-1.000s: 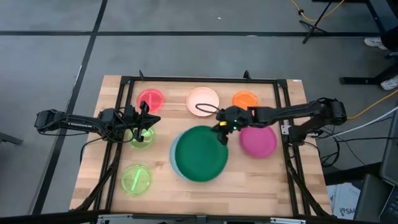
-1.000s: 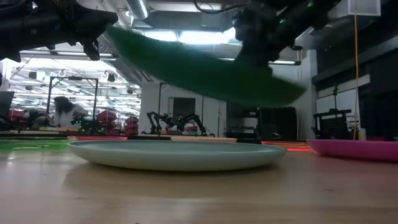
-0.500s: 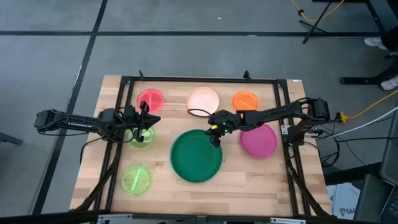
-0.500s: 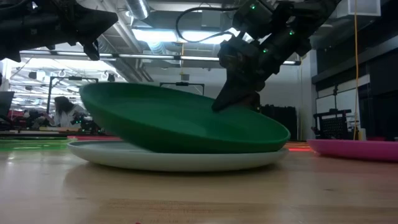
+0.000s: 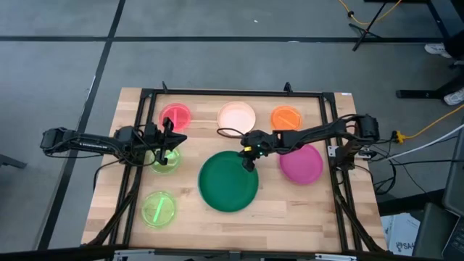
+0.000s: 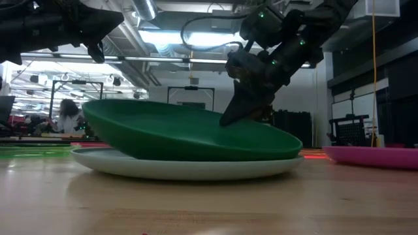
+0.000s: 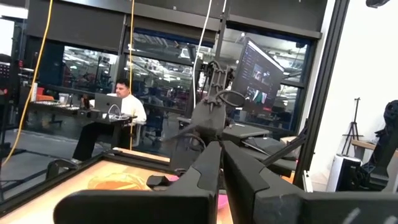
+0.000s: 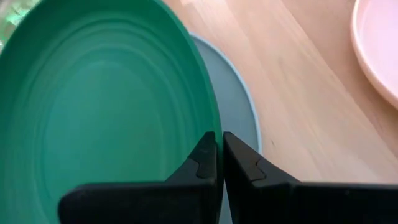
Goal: Stack plastic plates
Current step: Stack the dark green plate on the blue plate, then stack the pink plate on the stacked plates
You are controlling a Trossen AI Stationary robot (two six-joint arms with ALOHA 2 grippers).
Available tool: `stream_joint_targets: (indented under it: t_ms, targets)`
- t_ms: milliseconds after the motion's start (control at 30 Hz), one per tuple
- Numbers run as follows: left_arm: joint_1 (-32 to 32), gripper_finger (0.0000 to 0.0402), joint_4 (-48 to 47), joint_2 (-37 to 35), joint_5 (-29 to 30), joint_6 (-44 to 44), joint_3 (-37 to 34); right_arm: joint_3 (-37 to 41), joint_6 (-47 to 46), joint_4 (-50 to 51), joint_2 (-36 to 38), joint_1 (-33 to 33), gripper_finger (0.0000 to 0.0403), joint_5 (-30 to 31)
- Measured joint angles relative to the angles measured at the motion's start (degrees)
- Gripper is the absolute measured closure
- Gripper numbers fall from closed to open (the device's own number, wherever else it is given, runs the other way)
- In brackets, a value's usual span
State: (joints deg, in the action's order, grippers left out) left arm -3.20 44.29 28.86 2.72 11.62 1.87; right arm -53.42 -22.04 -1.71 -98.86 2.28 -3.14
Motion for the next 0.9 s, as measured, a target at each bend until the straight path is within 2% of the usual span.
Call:
stream_joint_targets:
  t_ms: [467, 733, 900]
  targets:
    - [0.0, 0.0390, 0.0, 0.0, -0.3, -0.1, 0.0, 0.0, 1.4, -1.9, -2.3, 0.0, 0.0392, 1.2]
    - [0.0, 0.0390, 0.0, 0.0, -0.5, -0.1, 0.0, 0.0, 2.6, -1.3, -2.5, 0.0, 0.0310, 1.3]
    - [0.0, 0.0390, 0.0, 0.0, -0.5, -0.1, 0.0, 0.0, 4.9, 0.9, 0.6, 0.0, 0.0286, 1.1]
